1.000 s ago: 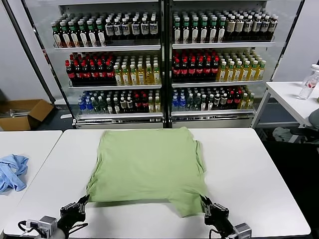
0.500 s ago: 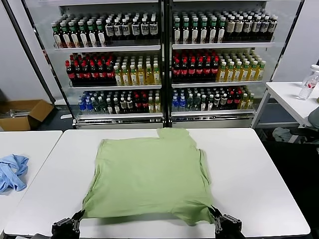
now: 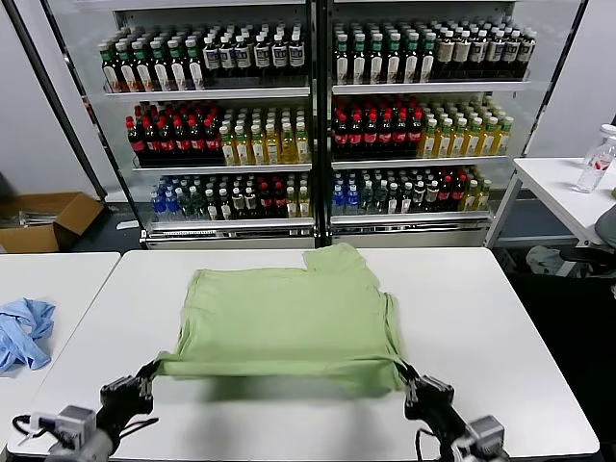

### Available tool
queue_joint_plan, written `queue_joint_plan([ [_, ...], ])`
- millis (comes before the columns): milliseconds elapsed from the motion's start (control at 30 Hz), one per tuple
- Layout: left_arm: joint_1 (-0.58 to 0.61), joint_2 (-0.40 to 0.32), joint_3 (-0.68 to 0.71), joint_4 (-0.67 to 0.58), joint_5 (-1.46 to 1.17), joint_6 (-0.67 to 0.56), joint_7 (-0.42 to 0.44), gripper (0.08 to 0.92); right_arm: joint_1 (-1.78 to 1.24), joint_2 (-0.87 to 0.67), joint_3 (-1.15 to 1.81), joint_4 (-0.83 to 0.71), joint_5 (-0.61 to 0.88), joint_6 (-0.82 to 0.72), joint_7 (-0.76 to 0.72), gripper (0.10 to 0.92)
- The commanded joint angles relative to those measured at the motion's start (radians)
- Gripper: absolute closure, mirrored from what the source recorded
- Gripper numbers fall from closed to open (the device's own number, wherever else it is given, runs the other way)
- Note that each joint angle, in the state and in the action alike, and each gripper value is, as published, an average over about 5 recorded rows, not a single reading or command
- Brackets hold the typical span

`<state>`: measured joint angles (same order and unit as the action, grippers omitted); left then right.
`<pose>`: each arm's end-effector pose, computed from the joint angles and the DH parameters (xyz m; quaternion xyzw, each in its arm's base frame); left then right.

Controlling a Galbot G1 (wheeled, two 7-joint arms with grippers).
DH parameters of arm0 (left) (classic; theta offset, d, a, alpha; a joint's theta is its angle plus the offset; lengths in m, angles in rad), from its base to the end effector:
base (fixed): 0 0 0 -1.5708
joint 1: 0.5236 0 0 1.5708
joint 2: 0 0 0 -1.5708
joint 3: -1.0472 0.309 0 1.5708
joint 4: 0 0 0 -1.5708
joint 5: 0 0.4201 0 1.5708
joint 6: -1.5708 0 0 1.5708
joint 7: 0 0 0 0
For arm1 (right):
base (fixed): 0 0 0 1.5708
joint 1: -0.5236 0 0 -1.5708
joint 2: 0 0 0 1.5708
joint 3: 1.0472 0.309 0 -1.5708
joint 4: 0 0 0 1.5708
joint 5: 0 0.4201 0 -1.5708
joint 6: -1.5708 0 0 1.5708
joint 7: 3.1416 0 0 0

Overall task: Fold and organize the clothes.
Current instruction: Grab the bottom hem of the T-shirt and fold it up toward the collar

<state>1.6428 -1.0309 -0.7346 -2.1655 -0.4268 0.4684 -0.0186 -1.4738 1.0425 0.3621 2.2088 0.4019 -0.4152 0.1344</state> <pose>0.2673 0.1004 -0.2122 -0.0425 -0.9716 -0.0835 0.2172 0.2709 0.0172 -0.2089 0.1437 -0.9756 0.0442 0.1603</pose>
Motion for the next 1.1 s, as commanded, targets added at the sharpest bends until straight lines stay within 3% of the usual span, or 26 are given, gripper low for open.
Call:
queue_joint_plan([
  [33, -0.347, -0.010, 0.159, 0.261, -0.020, -0.038, 0.010, 0.912, 0.213, 0.035, -0.071, -0.140, -0.013, -0.039, 0.013, 0.921],
  [567, -0.479, -0.011, 0.241, 0.452, 0.008, -0.054, 0.042, 0.911, 0.274, 0.067, -0.114, -0.257, -0.050, -0.051, 0.016, 0.921],
  [667, -0.509, -0.024, 0.268, 0.524, 0.072, -0.055, 0.040, 0.872, 0.282, 0.085, -0.132, -0.286, -0.062, -0.068, 0.025, 0.895],
  [867, -0.494, -0.024, 0.262, 0.558, 0.105, -0.079, 0.033, 0.707, 0.253, 0.091, -0.111, -0.263, -0.066, -0.092, 0.046, 0.735],
  [1100, -0.261, 0.076, 0.147, 0.299, -0.011, -0.070, 0.030, 0.516, 0.041, 0.033, -0.019, -0.036, -0.063, -0.110, 0.049, 0.535],
])
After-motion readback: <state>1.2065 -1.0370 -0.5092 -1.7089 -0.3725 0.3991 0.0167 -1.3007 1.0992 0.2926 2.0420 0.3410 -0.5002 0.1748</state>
